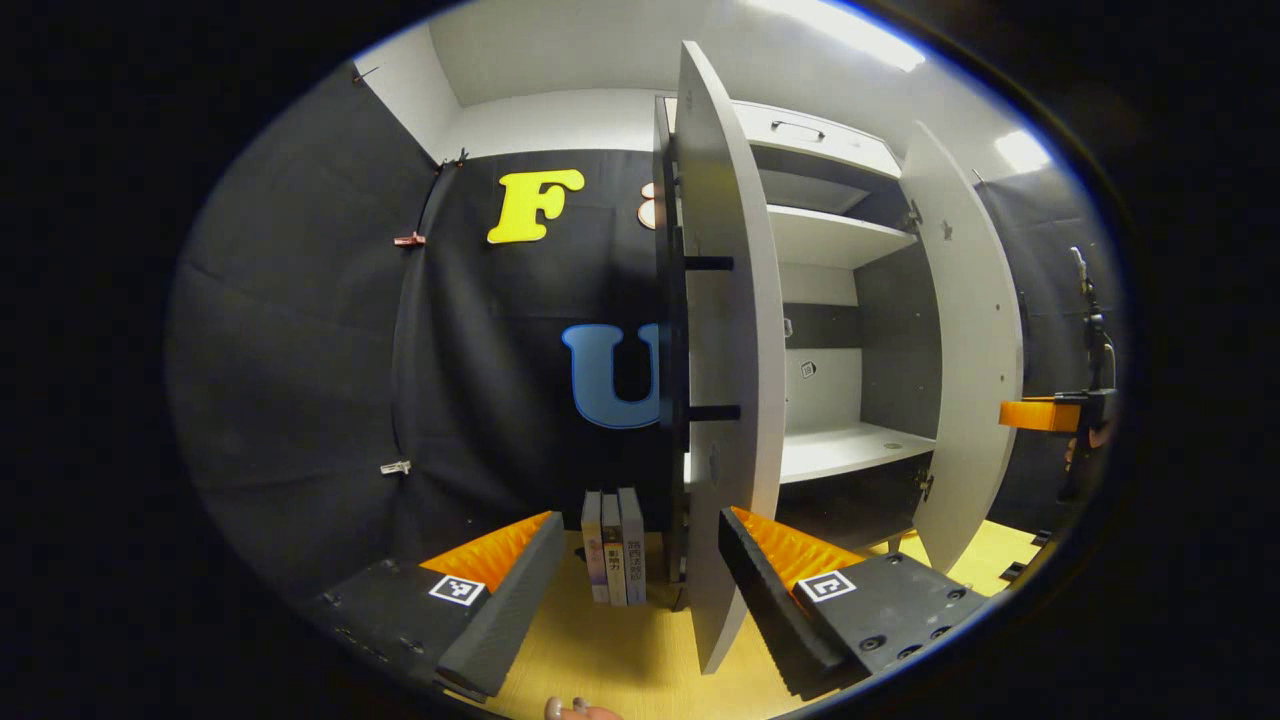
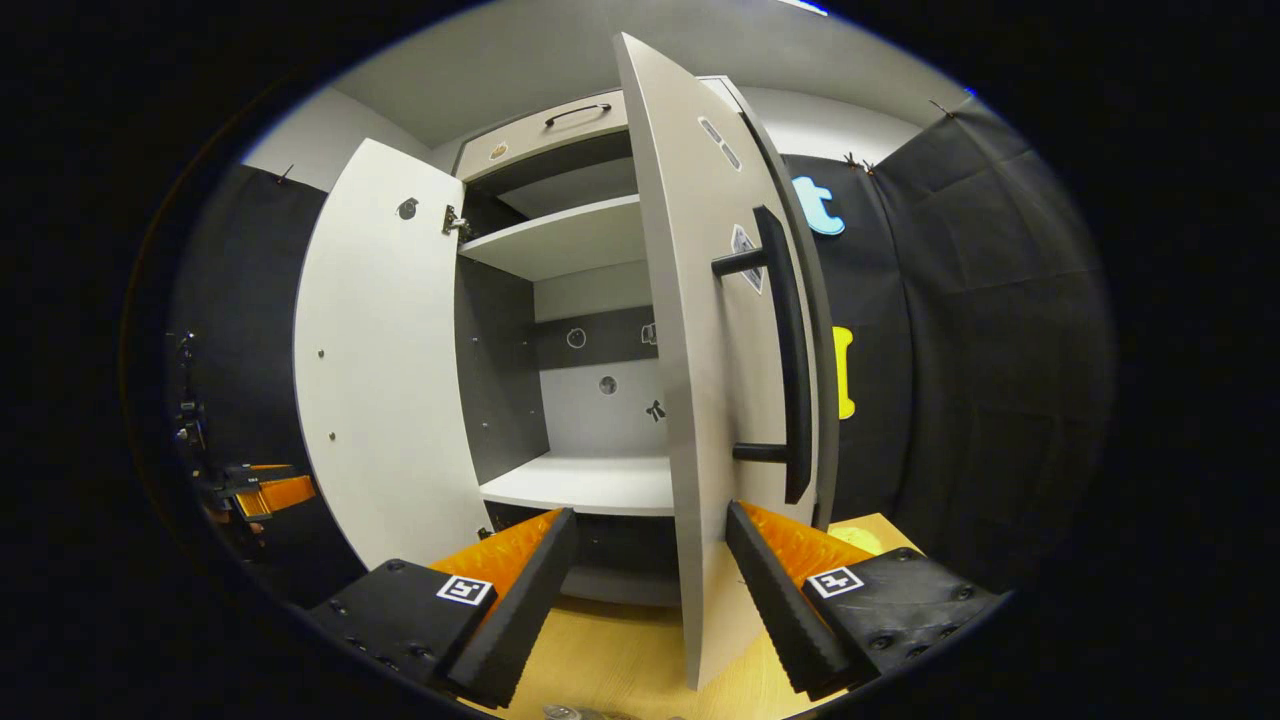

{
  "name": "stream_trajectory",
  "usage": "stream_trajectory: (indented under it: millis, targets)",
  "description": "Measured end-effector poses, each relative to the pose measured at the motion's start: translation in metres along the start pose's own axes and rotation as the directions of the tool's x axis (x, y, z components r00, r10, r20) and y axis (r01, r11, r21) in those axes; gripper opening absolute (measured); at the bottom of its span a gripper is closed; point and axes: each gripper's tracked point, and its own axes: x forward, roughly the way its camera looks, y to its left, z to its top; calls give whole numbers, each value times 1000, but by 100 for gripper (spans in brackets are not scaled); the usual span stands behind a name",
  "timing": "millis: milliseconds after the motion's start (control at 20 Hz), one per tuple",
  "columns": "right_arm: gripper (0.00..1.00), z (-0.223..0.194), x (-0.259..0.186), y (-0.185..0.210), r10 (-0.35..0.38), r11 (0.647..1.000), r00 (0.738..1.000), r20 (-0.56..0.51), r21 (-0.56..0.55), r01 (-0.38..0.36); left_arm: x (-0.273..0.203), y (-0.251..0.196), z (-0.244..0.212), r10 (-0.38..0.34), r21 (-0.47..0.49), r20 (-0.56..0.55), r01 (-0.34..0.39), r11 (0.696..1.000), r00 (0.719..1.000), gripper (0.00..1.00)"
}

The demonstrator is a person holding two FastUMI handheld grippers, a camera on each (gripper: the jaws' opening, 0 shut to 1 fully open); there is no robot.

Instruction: Grasp the bottle in the cabinet with the left hand and place it on the coaster, then close the right door with the right hand and the left door with the left hand.

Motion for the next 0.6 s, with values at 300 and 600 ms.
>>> stream_trajectory:
  millis: [300,600]
  targets:
    - [98,-23,43,63,150,988,986,-73,-31,-153,12,-3,1,-13,-21,4,13,1000,1000,98]
    - [99,-21,34,42,112,992,991,-76,-57,-117,21,-6,1,-52,-43,4,52,998,999,94]
